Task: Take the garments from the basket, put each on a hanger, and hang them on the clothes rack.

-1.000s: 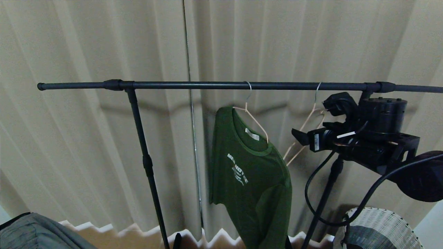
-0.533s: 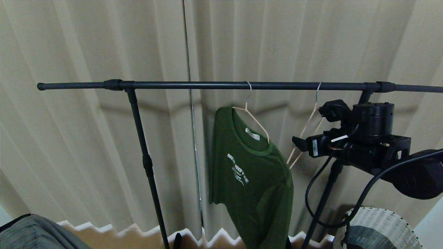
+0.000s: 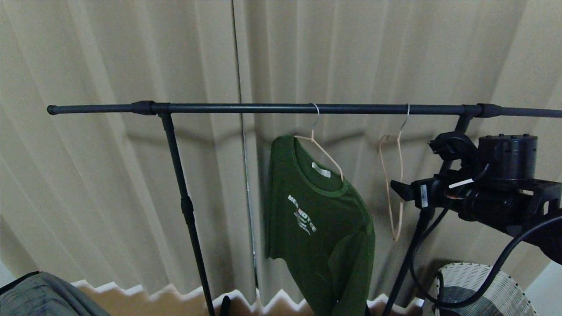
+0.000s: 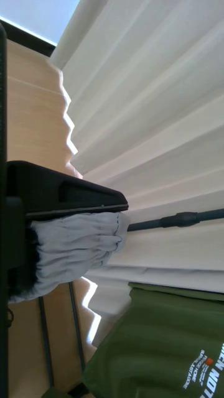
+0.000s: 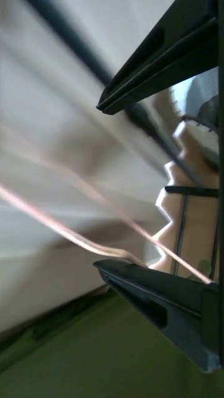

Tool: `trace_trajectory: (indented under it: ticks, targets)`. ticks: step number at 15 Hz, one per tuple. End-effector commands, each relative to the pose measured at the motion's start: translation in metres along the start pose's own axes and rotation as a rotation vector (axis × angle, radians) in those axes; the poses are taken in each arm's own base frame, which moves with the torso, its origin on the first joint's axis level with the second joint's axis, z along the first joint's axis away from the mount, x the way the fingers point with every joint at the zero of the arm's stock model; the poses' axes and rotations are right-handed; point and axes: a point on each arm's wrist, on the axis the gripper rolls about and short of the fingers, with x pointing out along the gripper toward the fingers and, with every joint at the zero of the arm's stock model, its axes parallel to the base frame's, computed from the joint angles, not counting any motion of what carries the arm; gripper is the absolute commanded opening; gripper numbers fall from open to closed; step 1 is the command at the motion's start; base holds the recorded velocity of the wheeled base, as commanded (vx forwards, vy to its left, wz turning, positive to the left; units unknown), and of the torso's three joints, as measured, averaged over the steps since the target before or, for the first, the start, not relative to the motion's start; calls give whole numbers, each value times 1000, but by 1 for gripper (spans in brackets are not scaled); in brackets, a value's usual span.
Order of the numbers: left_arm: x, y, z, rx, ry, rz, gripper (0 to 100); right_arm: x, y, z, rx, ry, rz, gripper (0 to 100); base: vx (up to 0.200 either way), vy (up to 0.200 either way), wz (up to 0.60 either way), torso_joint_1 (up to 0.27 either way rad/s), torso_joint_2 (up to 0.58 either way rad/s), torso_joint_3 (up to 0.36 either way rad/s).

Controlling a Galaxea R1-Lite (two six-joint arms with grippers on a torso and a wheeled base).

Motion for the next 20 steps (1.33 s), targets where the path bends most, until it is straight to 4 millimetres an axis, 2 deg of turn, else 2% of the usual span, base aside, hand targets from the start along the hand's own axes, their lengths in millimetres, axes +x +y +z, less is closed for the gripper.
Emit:
trace_trajectory:
  ticks: [1,4,10,13,14,20]
  targets:
    - [0,0,0,0,1,0,0,-8,-4,6,7,-6,-8,100,0,0,0,0,0,0]
    - [0,0,-1,1,3,0,0,0,-3,10,4,13,-7,100,0,0,0,0,0,0]
    - [0,-1,-2,3,8,-3,0,39,4,23,125,130,-20,100,0,0,0,0,0,0]
    - [0,-1,-2,3,6,-3,0,38,4,22,130,154,-21,100,0,0,0,0,0,0]
    - [0,-1,-2,3,6,-3,0,38,4,22,135,154,-23,0,0,0,0,0,0,0]
    - [0,0,-1,3,5,-2,0,33,2,23,135,155,-25,0,0,0,0,0,0,0]
